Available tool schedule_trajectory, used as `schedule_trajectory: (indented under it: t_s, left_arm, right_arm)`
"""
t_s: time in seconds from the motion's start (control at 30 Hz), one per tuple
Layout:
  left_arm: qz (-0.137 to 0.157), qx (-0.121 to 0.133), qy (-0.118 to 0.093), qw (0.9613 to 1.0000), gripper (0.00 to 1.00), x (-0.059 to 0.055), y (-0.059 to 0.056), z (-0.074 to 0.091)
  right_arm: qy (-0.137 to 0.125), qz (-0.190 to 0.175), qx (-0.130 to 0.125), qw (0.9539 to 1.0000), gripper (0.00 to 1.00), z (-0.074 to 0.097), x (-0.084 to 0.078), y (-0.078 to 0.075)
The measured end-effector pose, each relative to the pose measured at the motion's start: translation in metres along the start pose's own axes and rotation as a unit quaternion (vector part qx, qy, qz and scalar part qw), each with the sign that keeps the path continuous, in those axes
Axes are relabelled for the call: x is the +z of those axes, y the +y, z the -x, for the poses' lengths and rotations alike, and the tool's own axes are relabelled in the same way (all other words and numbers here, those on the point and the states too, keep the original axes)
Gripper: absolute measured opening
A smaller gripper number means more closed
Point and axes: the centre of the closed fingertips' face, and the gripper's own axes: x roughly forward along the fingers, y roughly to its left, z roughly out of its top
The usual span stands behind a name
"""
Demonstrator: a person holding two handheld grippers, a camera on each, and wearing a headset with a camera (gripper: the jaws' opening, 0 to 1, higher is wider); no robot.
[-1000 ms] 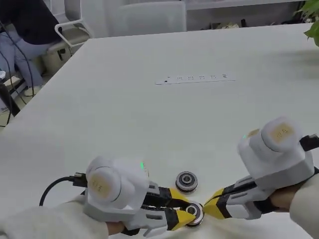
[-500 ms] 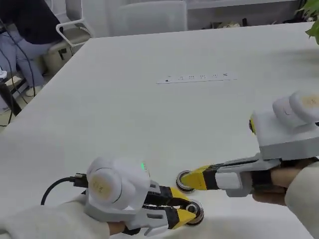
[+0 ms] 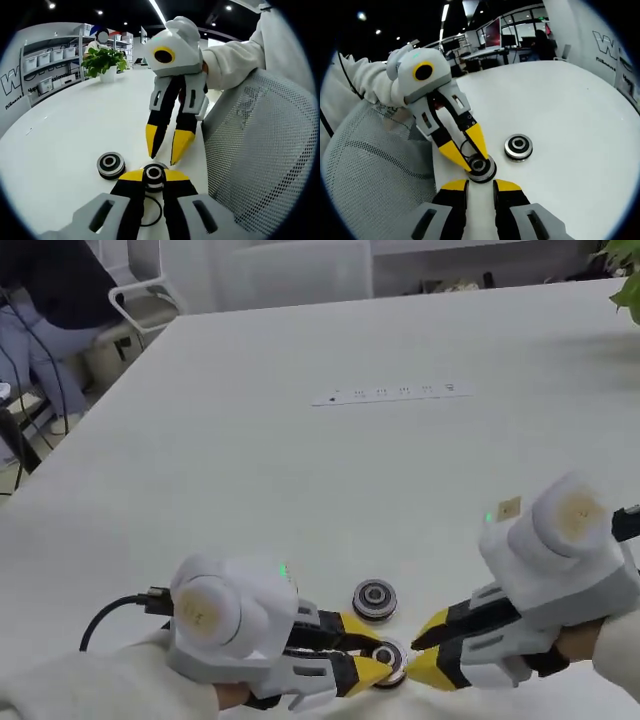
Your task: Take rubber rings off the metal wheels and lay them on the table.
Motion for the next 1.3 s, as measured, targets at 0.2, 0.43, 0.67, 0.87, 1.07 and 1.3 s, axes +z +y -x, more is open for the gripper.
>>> schedule_trajectory:
  t_s: [0.2, 0.43, 0.67, 0.87, 1.07, 1.3]
  left_arm:
    - [0.001, 0.000, -0.002, 1.0000, 0.07, 0.000, 0.000, 0.000]
    - [0.003, 0.000, -0.003, 1.0000, 0.07, 0.000, 0.000, -0.001]
    - [0.007, 0.001, -0.006, 1.0000, 0.08, 0.000, 0.001, -0.001]
    - [0.012, 0.001, -0.008, 0.9999, 0.08, 0.001, 0.001, -0.001]
    - [0.012, 0.002, -0.008, 0.9999, 0.08, 0.001, 0.000, -0.001]
    - [0.013, 0.002, -0.009, 0.9999, 0.08, 0.000, 0.000, -0.001]
  right_arm:
    - [0.000, 0.023, -0.006, 0.9997, 0.24, -0.010, 0.000, -0.002]
    - [-0.001, 0.066, -0.019, 0.9976, 0.22, -0.014, 0.003, -0.006]
    - [0.006, 0.098, -0.020, 0.9950, 0.16, -0.015, 0.000, -0.005]
    - [0.018, 0.114, -0.025, 0.9930, 0.00, -0.014, -0.002, -0.008]
    - [0.017, 0.075, -0.029, 0.9966, 0.00, -0.013, -0.002, -0.010]
    - [0.003, -0.068, -0.013, 0.9976, 0.00, -0.012, -0.005, -0.013]
